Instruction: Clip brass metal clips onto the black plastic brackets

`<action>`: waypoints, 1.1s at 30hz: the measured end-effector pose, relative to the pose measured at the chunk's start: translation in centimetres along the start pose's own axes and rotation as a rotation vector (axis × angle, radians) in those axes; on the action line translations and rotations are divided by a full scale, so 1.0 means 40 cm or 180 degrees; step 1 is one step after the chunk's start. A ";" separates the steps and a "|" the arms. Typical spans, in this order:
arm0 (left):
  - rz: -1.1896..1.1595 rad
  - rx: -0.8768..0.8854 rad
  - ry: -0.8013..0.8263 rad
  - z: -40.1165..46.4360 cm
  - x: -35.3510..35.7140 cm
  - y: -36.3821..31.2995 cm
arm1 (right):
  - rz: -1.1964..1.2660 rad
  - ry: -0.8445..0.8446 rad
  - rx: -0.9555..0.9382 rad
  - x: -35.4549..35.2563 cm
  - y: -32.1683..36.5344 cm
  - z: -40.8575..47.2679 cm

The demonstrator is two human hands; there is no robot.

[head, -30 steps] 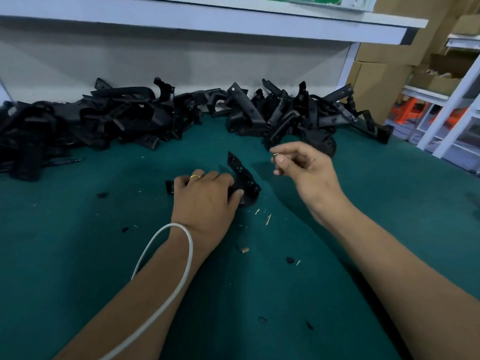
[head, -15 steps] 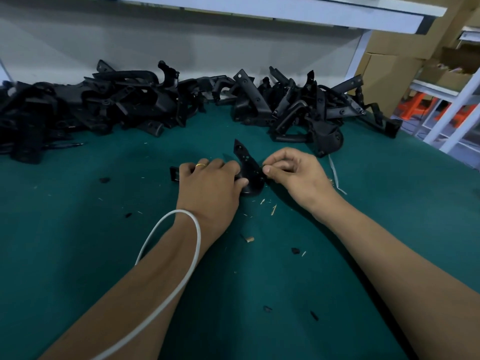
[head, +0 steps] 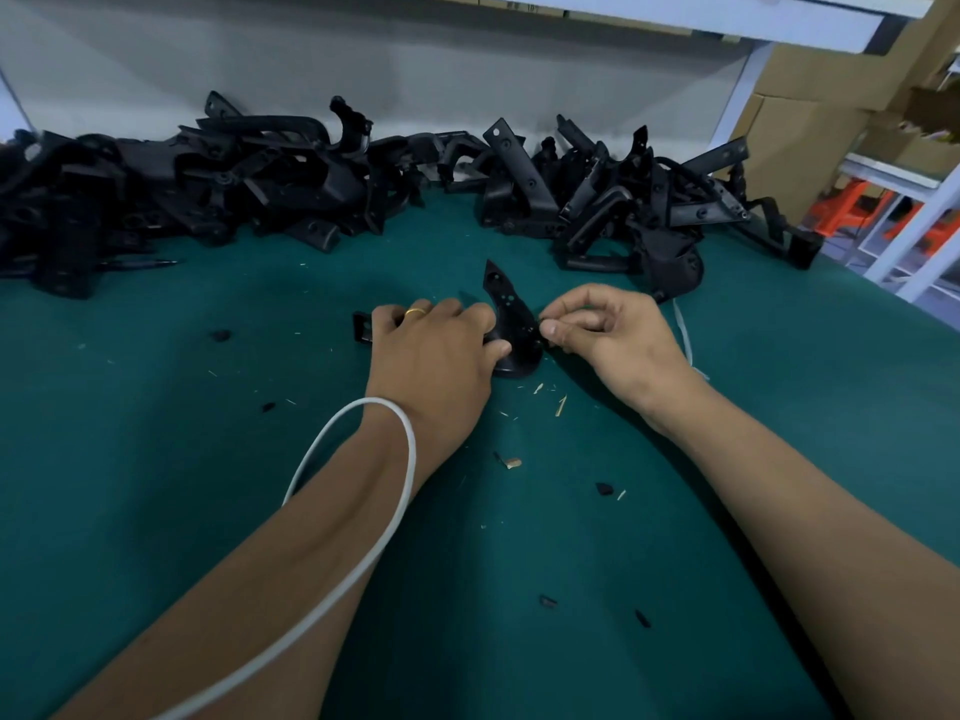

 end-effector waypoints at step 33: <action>-0.0217 0.0010 -0.0023 -0.003 -0.005 -0.001 | -0.1177 -0.0526 0.0036 -0.001 0.053 -0.021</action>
Point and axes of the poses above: each hand's wrist, its own z-axis towards the middle knuckle, its own x-axis out of the palm, y = z × x, the point moved 4 cm from there along z, towards the middle knuckle, and after that the axes turned 10 degrees about -z, right-handed, at the moved point
